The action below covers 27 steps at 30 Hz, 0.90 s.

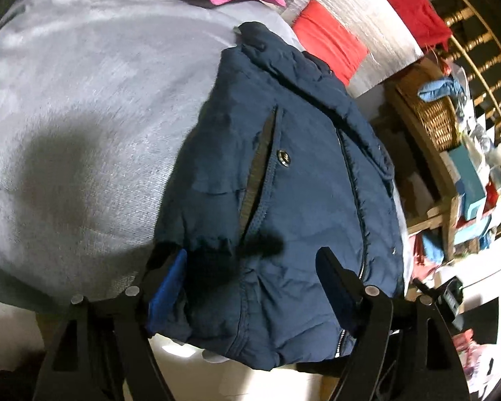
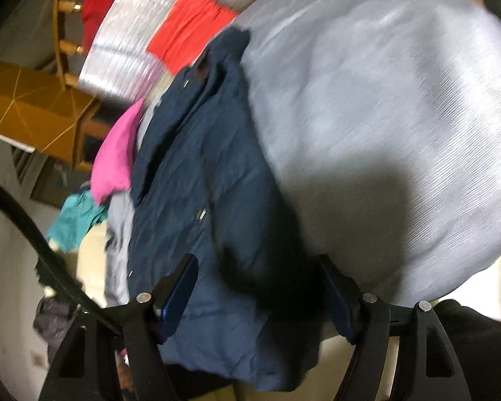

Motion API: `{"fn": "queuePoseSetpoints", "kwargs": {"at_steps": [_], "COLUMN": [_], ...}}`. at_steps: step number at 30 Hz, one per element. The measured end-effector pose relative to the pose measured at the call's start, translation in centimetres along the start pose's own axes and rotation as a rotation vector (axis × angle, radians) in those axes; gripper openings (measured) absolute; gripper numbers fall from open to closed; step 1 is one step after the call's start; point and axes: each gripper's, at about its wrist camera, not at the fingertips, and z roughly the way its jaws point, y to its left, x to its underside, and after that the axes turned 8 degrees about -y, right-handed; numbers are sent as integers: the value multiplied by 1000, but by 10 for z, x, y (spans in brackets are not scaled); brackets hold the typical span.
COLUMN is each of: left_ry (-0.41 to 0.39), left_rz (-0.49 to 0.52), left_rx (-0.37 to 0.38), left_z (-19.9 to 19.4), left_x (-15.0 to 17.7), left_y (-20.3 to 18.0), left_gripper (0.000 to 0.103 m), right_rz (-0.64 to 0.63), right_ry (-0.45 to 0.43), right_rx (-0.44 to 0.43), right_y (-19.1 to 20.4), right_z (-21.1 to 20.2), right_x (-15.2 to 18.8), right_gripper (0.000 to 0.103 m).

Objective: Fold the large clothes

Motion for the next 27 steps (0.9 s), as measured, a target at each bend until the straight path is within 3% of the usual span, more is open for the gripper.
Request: {"fn": "queuePoseSetpoints", "kwargs": {"at_steps": [4, 7, 8, 11, 14, 16, 19, 21, 23, 27], "left_ry": [-5, -21, -24, -17, -42, -61, -46, 10, 14, 49], "left_rz": [0, 27, 28, 6, -41, -56, -93, -58, 23, 118], "left_rx": [35, 59, 58, 26, -15, -58, -118, -147, -179, -165], "left_z": [-4, -8, -8, -5, -9, -10, -4, 7, 10, 18], "left_x": [1, 1, 1, -2, -5, -7, -7, -2, 1, 8], "left_y": [0, -5, -5, -1, 8, 13, 22, 21, 11, -4], "left_gripper": [77, 63, 63, 63, 65, 77, 78, 78, 79, 79], "right_rz": [-50, -55, -45, -6, -11, -19, 3, 18, 26, 13], "right_ry": [31, 15, 17, 50, 56, 60, 70, 71, 71, 70], "right_rx": [-61, -91, -84, -12, -12, -4, -7, -14, -18, -11], "right_y": [12, 14, 12, 1, 2, 2, 0, -2, -4, -3], "right_z": [1, -3, -1, 12, 15, 17, 21, 21, 21, 22], "right_x": [14, 13, 13, 12, 13, 14, 12, 11, 10, 11], "right_gripper": [75, 76, 76, 76, 76, 76, 76, 76, 75, 76]}}
